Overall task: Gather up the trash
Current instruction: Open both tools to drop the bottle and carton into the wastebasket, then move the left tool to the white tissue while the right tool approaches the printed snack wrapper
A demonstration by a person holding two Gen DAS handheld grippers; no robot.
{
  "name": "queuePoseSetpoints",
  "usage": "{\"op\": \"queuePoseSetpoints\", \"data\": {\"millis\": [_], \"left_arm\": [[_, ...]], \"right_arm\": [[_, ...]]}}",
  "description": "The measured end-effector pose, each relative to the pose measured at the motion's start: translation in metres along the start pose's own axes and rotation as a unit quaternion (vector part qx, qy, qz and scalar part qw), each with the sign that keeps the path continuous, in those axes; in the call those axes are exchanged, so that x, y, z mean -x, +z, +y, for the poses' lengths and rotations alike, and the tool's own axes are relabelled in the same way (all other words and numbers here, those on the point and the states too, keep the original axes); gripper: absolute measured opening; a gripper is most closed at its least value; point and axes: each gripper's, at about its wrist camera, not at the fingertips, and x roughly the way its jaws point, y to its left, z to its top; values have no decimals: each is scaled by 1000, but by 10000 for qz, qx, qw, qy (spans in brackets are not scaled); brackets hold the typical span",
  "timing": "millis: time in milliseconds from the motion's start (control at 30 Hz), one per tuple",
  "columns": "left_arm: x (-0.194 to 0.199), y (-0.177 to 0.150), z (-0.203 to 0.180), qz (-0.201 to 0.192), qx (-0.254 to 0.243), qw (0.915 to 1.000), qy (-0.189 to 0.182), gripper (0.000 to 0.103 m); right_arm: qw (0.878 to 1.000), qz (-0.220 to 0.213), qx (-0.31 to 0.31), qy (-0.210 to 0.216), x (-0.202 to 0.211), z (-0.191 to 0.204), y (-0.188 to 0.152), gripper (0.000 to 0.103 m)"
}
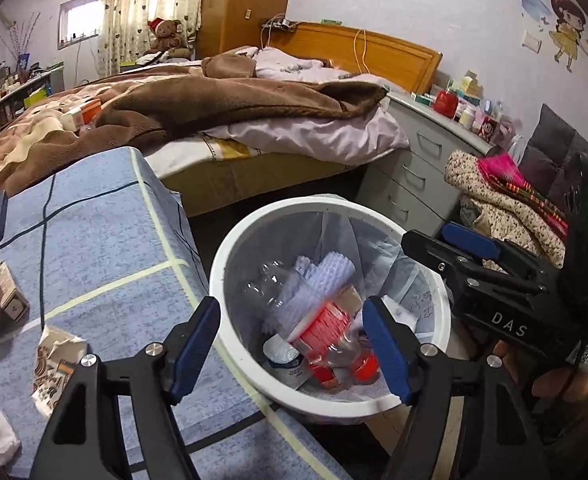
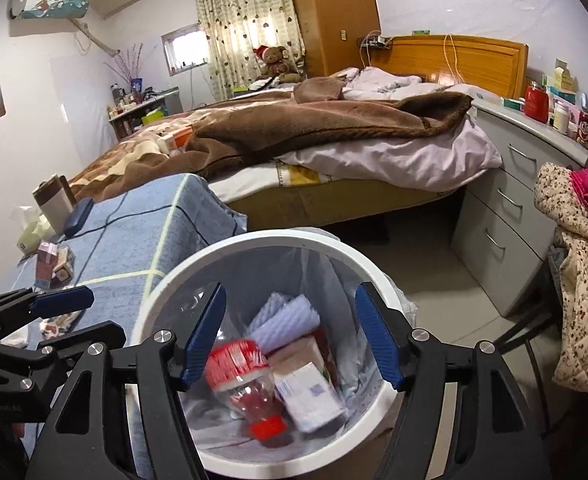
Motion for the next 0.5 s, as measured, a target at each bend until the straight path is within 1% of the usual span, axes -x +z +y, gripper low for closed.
{"op": "queuePoseSetpoints", "data": {"millis": [167, 367, 500], "left_arm": [[15, -6, 9, -115, 58, 9998, 173, 75], [39, -15, 24, -342, 213, 9987, 320, 75], [56, -23, 36, -482, 283, 9970, 545, 75]], "right_arm": [[9999, -99, 68, 71, 8, 11, -1, 69], [9996, -181, 162, 172, 14, 27, -2, 69], [9990, -235, 259, 282, 16, 41, -4, 69]]}}
